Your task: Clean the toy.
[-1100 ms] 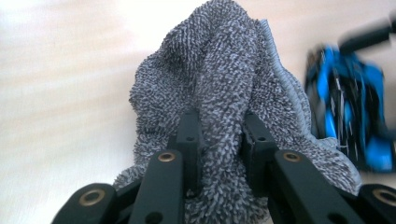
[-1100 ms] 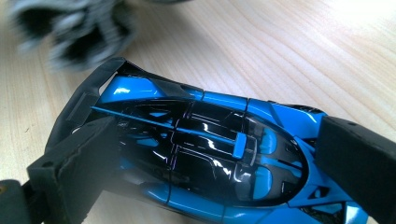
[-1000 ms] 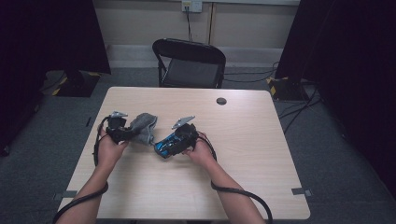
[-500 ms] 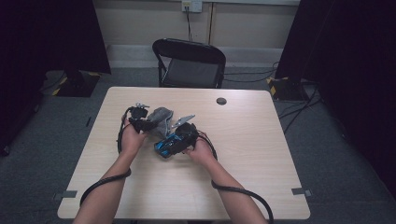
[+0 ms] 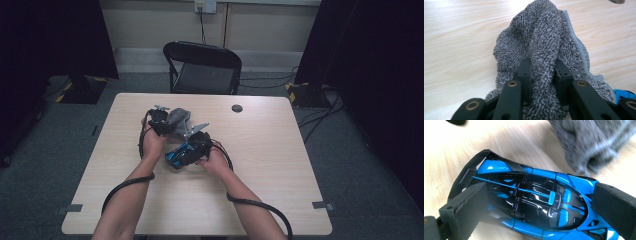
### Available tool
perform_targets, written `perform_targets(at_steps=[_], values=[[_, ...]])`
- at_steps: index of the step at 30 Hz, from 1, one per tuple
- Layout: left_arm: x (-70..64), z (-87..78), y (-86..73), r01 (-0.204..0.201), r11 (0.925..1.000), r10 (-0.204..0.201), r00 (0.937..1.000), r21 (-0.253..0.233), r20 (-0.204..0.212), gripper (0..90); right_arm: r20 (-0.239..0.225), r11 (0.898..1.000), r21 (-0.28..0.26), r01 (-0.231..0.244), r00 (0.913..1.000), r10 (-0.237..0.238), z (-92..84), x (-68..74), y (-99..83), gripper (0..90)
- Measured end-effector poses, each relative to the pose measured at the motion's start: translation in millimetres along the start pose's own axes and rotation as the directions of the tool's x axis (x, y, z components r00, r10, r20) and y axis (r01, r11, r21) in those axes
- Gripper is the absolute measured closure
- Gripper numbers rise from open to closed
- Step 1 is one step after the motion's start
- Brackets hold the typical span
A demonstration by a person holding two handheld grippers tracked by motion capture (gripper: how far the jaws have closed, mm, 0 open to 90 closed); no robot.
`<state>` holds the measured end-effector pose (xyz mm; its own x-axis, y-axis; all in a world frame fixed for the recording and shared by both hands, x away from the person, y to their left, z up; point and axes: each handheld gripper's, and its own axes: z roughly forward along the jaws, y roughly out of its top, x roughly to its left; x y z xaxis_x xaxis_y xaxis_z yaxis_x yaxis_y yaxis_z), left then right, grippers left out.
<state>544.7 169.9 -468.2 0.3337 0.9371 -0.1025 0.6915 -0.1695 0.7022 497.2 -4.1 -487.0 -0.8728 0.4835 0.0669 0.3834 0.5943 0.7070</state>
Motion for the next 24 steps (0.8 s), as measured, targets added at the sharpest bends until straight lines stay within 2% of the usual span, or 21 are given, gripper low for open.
perform_targets(at_steps=[1,2,3,7,13,16,24], values=[[-3.8,5.2,-1.8,0.0,1.0,0.0,0.9998,0.004,0.017,71.7,-0.001,1.0,0.001,0.002,1.0,-0.002,0.1,-0.2,0.2,0.5],[-7.0,8.4,-3.6,-0.018,0.9998,0.018,0.9997,0.009,0.019,71.4,-0.001,1.0,0.001,0.002,1.0,-0.002,0.1,-0.4,0.2,0.5],[-12.2,13.1,-7.1,-0.054,0.9983,0.054,0.9983,0.019,0.023,71.2,-0.001,1.0,0.002,0.002,1.0,-0.002,0.0,-0.6,0.3,0.5],[-17.5,13.5,-13.6,-0.111,0.9935,0.11,0.992,0.022,0.062,71.4,-0.001,1.0,0.004,0.005,1.0,-0.005,-0.1,-1.1,0.4,0.6],[-14.5,2.6,-20.2,-0.13,0.9902,0.123,0.9859,0.052,0.114,72.4,-0.002,1.0,0.016,0.008,1.0,-0.008,0.2,-1.3,2.0,0.6],[-14.1,-1.1,-23.6,-0.117,0.9918,0.11,0.9863,0.05,0.122,72.6,-0.003,1.0,0.018,0.009,1.0,-0.009,0.3,-1.4,2.3,0.6],[-11.3,-9.7,-27.6,-0.149,0.9856,0.139,0.9825,0.08,0.125,72.8,-0.001,1.0,0.021,0.006,1.0,-0.006,0.1,-1.1,2.6,0.6]])
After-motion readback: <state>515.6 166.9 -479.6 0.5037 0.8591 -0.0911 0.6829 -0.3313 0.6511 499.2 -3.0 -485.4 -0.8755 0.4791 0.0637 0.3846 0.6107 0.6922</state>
